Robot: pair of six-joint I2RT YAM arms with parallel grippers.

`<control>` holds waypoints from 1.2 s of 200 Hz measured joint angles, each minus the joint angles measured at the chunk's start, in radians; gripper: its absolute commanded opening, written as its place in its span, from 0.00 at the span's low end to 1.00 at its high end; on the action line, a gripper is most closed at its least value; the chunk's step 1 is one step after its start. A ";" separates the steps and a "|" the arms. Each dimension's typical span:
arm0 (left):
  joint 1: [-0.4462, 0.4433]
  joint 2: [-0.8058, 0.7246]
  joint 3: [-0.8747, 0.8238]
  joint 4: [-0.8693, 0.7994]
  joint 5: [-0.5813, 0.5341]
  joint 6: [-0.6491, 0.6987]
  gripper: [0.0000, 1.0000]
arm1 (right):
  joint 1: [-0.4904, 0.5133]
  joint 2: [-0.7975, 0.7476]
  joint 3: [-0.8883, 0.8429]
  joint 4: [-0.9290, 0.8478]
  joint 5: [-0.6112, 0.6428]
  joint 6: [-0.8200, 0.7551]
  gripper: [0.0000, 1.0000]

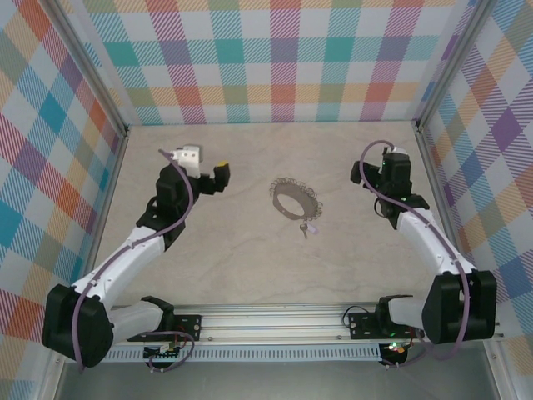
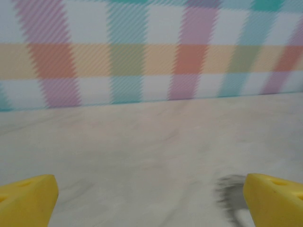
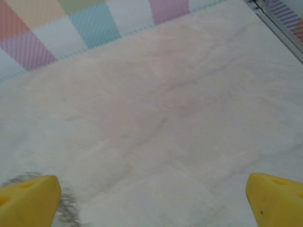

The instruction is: Put the keys on the keyring

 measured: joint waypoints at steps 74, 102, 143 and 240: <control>0.164 0.155 -0.377 0.268 -0.103 0.022 1.00 | -0.008 0.230 -0.216 0.307 0.103 -0.122 1.00; 0.201 0.253 -0.391 0.393 -0.084 0.020 1.00 | -0.022 0.267 -0.277 0.459 0.080 -0.177 1.00; 0.238 0.388 -0.392 0.602 -0.036 0.008 1.00 | -0.050 0.259 -0.436 0.784 -0.042 -0.230 1.00; 0.250 0.443 -0.306 0.561 0.055 0.008 1.00 | -0.097 0.277 -0.439 0.882 -0.200 -0.251 1.00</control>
